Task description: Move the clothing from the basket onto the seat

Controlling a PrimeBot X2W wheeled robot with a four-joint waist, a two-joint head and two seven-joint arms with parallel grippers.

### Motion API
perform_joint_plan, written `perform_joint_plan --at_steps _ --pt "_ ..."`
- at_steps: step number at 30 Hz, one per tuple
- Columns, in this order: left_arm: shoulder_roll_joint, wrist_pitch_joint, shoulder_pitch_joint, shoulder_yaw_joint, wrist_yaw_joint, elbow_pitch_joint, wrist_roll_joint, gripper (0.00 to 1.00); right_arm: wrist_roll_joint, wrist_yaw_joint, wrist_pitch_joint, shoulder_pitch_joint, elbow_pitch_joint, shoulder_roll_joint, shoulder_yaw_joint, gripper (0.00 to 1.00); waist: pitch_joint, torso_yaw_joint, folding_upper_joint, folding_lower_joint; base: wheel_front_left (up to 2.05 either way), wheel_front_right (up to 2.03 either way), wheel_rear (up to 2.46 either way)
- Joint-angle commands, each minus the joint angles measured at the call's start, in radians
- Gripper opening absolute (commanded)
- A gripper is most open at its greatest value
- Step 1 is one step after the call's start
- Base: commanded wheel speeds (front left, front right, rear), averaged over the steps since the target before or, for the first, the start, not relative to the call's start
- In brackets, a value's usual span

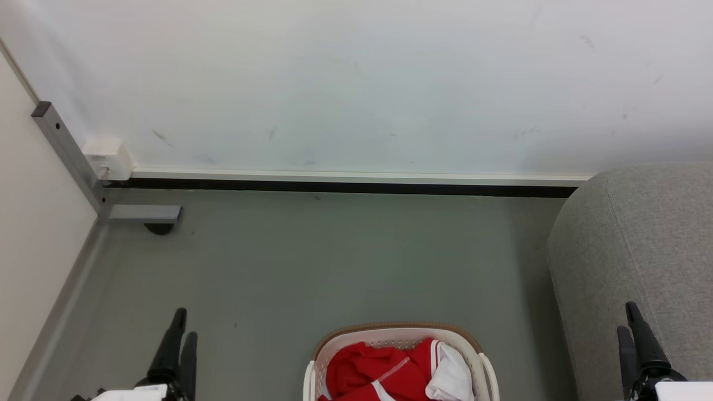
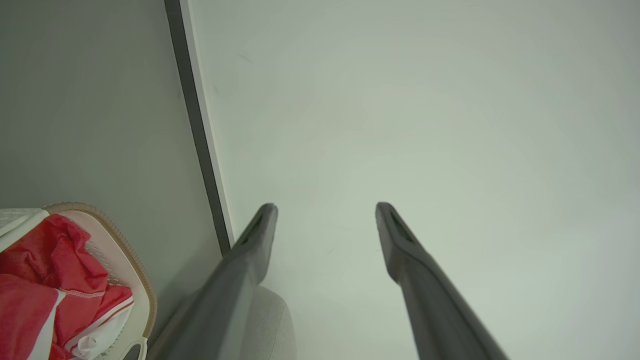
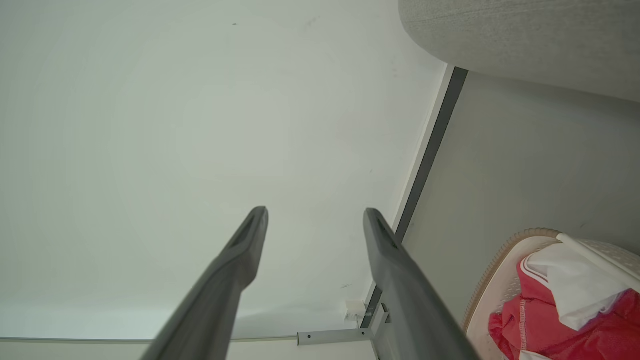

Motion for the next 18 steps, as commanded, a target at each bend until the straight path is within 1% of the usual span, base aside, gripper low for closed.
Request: perform_joint_plan --at_steps 1,5,18 --pt "0.005 -0.018 -0.019 -0.008 -0.003 -0.010 0.023 1.00 -0.029 0.000 -0.015 -0.013 -0.021 -0.015 0.013 1.00 0.001 -0.001 -0.0001 0.0000 0.00 0.00 0.00" --pt "0.006 -0.036 -0.020 -0.016 0.001 -0.010 0.074 1.00 -0.093 0.000 -0.035 -0.015 -0.028 -0.023 0.022 1.00 0.002 -0.002 -0.0001 0.0000 0.00 0.00 0.00" --pt "0.008 -0.093 -0.005 -0.053 0.036 -0.049 0.300 1.00 -0.440 -0.001 -0.091 -0.003 -0.077 -0.038 0.043 1.00 0.003 -0.003 -0.0001 0.0000 0.00 0.00 0.00"
